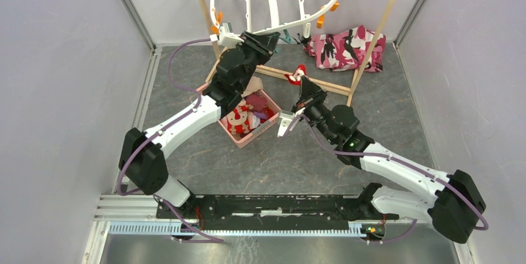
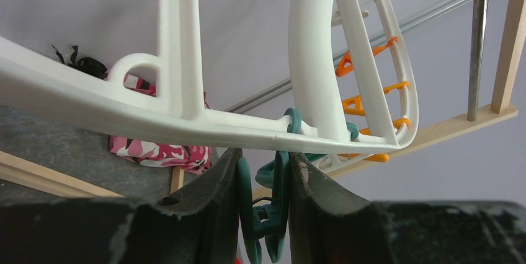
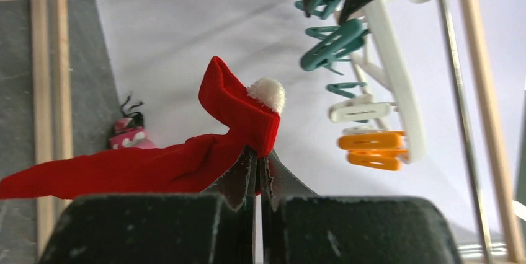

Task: Clip the socks to the hanger
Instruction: Clamp the sock onto the hanger.

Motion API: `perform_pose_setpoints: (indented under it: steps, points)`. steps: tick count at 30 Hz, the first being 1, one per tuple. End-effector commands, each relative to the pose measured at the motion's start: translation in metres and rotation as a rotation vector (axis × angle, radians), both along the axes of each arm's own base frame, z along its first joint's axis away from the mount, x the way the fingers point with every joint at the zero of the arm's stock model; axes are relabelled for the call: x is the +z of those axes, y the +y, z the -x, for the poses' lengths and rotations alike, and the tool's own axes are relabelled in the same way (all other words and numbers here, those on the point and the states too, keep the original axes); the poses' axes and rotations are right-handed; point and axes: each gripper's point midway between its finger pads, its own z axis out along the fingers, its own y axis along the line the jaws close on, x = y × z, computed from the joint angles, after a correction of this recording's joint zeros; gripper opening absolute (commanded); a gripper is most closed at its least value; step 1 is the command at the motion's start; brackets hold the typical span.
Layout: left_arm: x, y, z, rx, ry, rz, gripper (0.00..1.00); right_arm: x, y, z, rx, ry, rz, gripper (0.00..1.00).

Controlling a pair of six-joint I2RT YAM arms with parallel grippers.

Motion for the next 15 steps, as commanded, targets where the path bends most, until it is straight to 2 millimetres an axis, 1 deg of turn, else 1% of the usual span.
perform_pose_setpoints:
  steps: [1, 4, 7, 9, 12, 13, 15]
  points:
    - [-0.020, -0.007, 0.003, -0.028, 0.030, -0.071, 0.06, 0.043, -0.007, 0.017, 0.021, -0.170, -0.005, 0.00]
    - [-0.022, -0.011, 0.004, -0.047, 0.034, -0.062, 0.06, 0.034, -0.005, 0.017, 0.031, -0.114, 0.047, 0.00]
    - [-0.028, -0.014, 0.002, -0.053, 0.037, -0.072, 0.06, 0.034, -0.006, 0.017, 0.029, -0.094, 0.043, 0.00]
    - [-0.031, -0.018, 0.001, -0.064, 0.036, -0.077, 0.06, 0.034, -0.006, 0.017, 0.027, -0.110, 0.043, 0.00]
    - [-0.037, -0.021, 0.001, -0.079, 0.028, -0.086, 0.06, 0.022, -0.011, 0.018, 0.007, -0.148, 0.085, 0.00]
    - [-0.035, -0.020, 0.001, -0.076, 0.017, -0.083, 0.05, 0.017, -0.012, 0.018, -0.004, -0.161, 0.101, 0.00]
    - [-0.036, -0.018, 0.000, -0.060, 0.000, -0.095, 0.06, 0.015, -0.017, 0.018, -0.029, -0.203, 0.092, 0.00]
